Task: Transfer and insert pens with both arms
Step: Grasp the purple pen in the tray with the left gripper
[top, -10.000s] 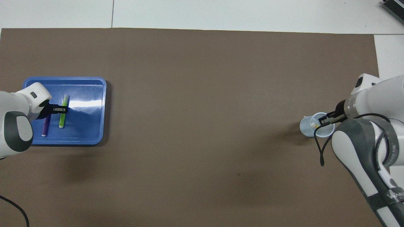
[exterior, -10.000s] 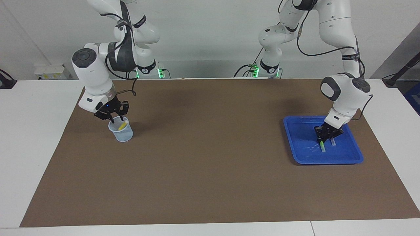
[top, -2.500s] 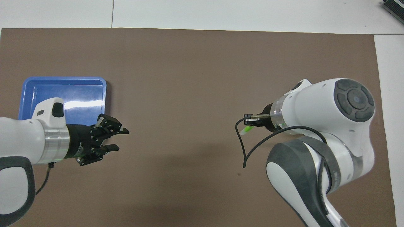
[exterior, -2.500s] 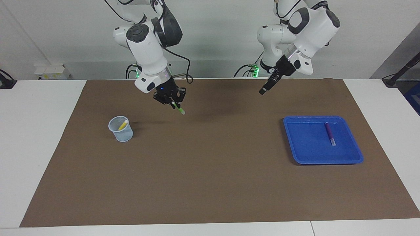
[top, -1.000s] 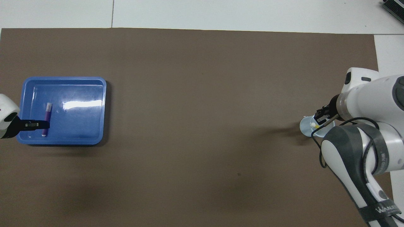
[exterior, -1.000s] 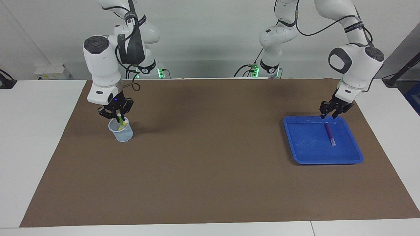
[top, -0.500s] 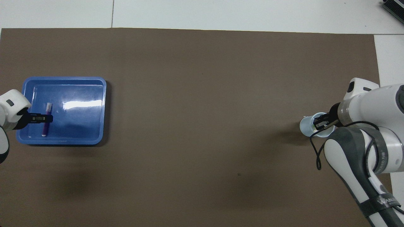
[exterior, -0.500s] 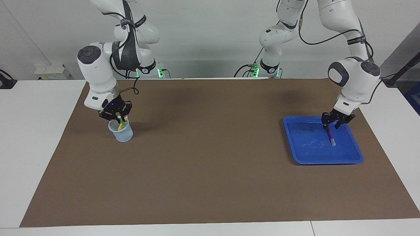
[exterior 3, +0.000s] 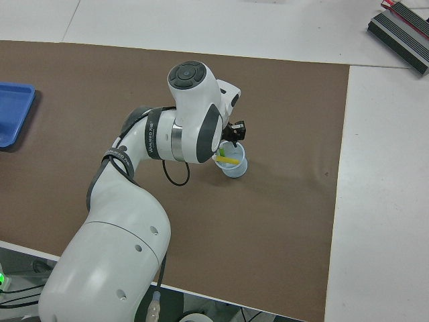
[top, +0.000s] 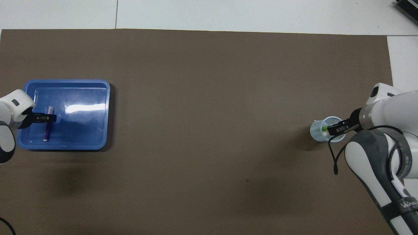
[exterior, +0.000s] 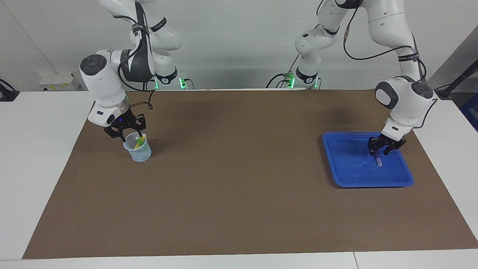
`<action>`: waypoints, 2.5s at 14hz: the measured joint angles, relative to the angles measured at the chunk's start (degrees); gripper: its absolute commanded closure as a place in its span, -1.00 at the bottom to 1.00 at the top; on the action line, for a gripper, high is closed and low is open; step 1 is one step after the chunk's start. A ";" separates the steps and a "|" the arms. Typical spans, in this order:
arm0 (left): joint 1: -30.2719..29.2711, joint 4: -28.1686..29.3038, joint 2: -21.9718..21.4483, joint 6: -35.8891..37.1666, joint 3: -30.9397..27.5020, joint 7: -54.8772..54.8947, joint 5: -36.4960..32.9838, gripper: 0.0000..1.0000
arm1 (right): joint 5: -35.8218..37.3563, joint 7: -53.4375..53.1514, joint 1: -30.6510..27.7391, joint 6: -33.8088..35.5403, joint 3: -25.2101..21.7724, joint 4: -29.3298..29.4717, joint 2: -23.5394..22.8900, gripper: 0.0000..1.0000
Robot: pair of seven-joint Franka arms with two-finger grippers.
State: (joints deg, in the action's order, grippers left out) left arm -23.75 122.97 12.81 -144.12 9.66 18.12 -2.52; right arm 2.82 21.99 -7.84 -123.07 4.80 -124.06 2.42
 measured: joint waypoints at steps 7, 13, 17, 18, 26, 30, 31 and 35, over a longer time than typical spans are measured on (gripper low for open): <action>-0.01 -0.02 2.08 -2.41 -0.01 0.48 -0.07 0.43 | -2.66 0.00 -0.27 -0.22 0.10 1.73 0.00 -1.00; -0.09 -0.22 2.08 -2.44 0.25 1.63 -0.06 1.00 | -9.84 -1.77 0.47 1.08 1.15 3.68 0.02 -1.00; -0.09 -0.23 2.08 -2.42 0.26 1.62 -0.07 1.00 | -10.35 -10.80 4.07 1.37 1.48 3.97 0.03 -1.00; -0.09 -0.27 2.08 -2.34 0.26 1.35 -0.06 1.00 | -10.48 -14.23 5.51 1.37 1.54 3.99 0.03 -1.00; 3.73 -8.23 1.88 12.92 1.53 -11.89 -0.05 1.00 | -18.20 -32.09 10.53 0.94 1.71 4.07 0.04 -1.00; 7.12 -10.29 -0.54 19.80 1.75 -21.65 2.05 1.00 | -21.53 -38.72 12.85 0.09 1.75 4.02 0.00 -1.00; 7.89 -10.71 -1.58 21.65 1.79 -24.37 4.27 1.00 | -22.33 -39.73 13.12 -0.33 1.75 4.00 -0.01 -1.00; 10.18 -11.05 -6.34 26.22 1.89 -38.00 16.15 1.00 | -28.90 -43.01 13.52 -1.73 1.75 3.95 -0.07 -1.00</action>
State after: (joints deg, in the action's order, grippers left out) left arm -13.57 111.91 6.47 -117.90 11.55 -19.88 13.63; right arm -26.08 -21.02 5.68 -124.79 6.55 -120.11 2.35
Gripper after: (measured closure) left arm 0.833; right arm 0.000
